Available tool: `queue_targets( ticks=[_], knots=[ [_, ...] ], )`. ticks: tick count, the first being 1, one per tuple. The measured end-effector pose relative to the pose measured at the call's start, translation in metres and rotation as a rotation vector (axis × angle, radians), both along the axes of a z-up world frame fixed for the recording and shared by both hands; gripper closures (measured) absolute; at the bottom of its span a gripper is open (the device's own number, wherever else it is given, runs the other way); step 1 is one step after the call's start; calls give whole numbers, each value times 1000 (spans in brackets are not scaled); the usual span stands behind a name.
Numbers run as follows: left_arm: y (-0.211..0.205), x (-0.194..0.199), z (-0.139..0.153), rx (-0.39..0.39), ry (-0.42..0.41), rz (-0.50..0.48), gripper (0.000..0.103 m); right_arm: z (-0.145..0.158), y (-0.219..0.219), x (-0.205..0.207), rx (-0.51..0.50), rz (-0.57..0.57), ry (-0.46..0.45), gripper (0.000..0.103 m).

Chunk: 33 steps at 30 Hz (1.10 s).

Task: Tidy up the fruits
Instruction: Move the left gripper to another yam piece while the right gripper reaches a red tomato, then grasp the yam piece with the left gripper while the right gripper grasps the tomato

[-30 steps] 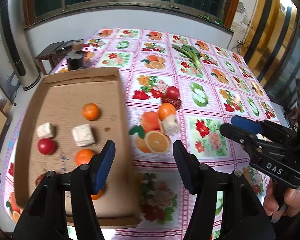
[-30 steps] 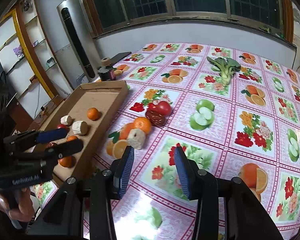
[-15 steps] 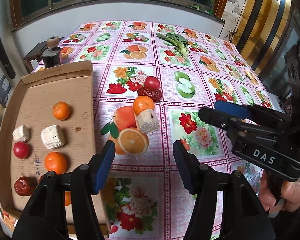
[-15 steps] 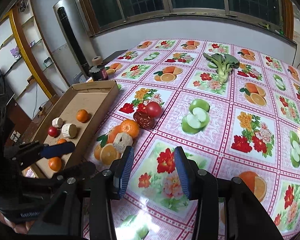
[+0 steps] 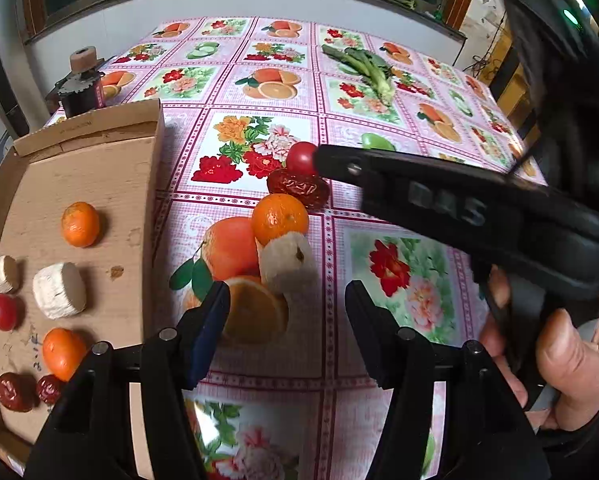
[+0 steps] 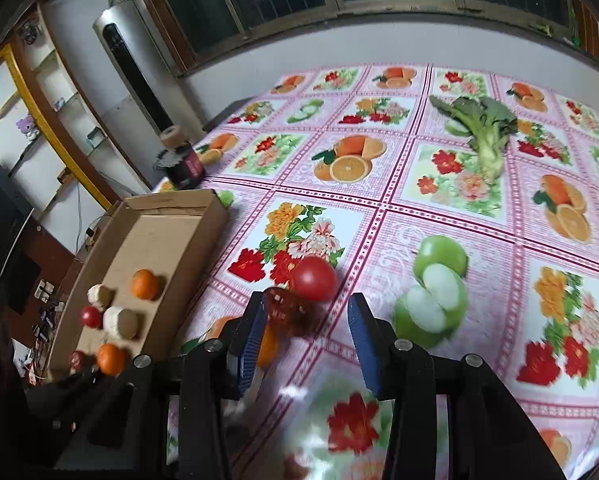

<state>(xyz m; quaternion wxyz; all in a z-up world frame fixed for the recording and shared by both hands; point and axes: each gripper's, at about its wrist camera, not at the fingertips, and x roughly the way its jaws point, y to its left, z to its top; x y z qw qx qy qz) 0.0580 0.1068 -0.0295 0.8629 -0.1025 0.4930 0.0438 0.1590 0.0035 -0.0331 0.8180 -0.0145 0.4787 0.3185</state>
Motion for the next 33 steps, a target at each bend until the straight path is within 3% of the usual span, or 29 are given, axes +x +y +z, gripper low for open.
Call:
queue_targets(
  ticks=[9,11,13,15,33],
  knots=[
    [3,17,-16,26,25,28,45,-32,20,26,9,-1,73,61],
    [4,18,-17,32,14,37,46,-32,21,26,4,-4,57,71],
    [4,18,-17,52,6,44,54,-31,20,25,3,-5,56,71],
    [4,18,-16,28,-5,26,76,-29,17,24,3,-11,47,71],
    [10,-14,15,-28,-89,4,75,19,-30,-25,72,-60,-28,71]
  ],
)
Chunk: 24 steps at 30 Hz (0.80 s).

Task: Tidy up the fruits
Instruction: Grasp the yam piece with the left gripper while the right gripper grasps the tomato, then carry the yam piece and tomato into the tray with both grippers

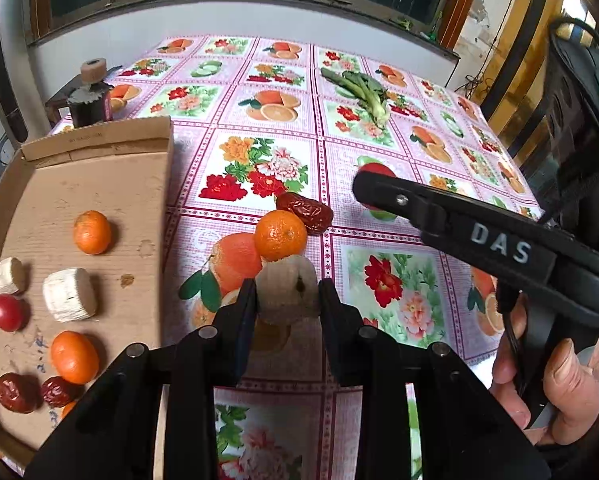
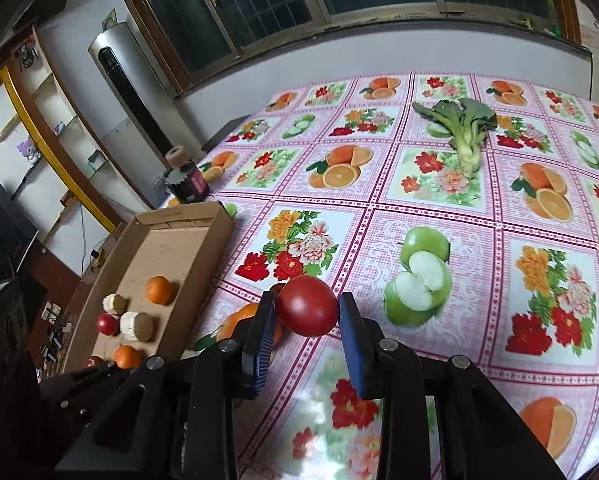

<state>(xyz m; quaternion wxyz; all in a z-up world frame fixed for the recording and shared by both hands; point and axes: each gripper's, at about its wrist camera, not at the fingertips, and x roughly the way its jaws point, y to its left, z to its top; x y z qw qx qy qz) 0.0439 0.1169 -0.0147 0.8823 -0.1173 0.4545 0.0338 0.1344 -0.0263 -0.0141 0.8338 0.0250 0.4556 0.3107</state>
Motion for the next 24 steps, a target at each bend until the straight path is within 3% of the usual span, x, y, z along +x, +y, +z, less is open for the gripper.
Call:
queue_targets(
  ticks=[24],
  knots=[
    [23,-34,30,28,-70,42,75,25,1,-42,27,29,-34,71]
  ],
)
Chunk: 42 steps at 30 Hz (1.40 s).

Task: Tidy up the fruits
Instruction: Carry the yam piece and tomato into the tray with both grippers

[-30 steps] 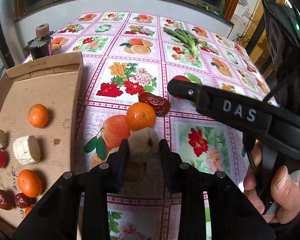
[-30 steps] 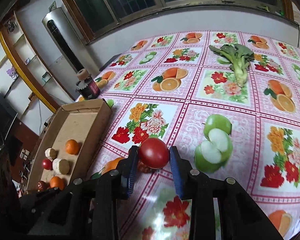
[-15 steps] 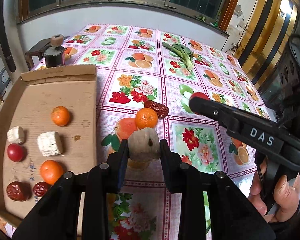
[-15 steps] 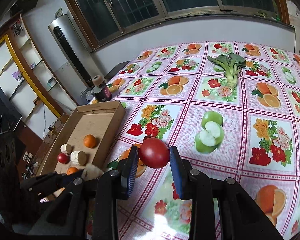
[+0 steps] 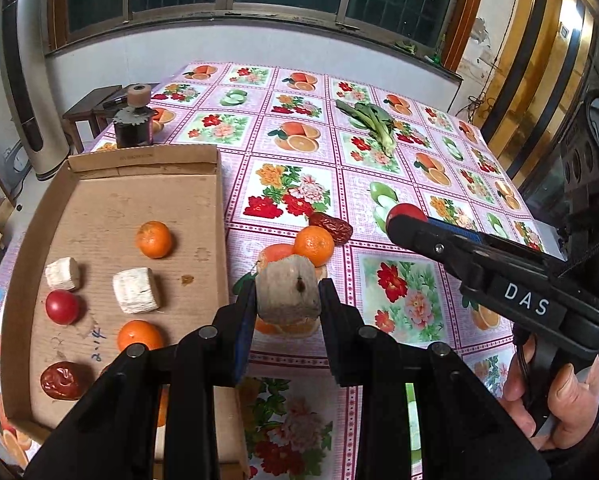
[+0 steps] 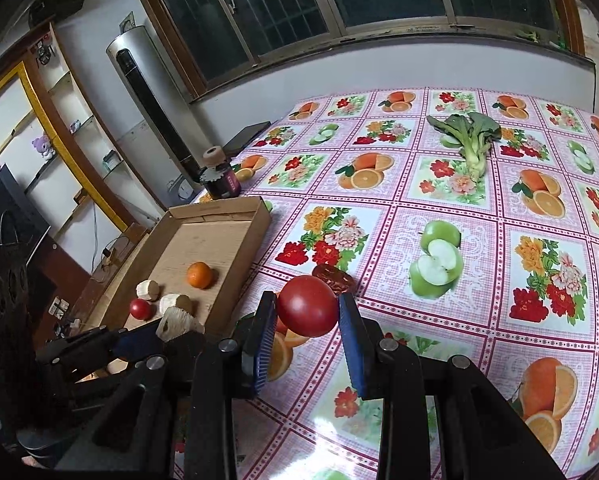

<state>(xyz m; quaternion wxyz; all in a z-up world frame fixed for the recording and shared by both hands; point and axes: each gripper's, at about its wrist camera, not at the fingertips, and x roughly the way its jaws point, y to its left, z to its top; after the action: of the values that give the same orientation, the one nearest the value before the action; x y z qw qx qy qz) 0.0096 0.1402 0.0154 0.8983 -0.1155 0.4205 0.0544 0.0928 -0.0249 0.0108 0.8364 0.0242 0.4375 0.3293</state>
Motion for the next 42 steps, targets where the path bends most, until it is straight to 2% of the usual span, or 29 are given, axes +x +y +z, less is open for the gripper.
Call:
queue_targets(
  ticks=[23,42],
  knots=[
    [46,-6,1,2,-2,69,75,2,54,-6,-22,87,-4,71],
    [110,-4,-2,9,16,138,75,0,130,-1,-44,186,-11,71]
  ],
)
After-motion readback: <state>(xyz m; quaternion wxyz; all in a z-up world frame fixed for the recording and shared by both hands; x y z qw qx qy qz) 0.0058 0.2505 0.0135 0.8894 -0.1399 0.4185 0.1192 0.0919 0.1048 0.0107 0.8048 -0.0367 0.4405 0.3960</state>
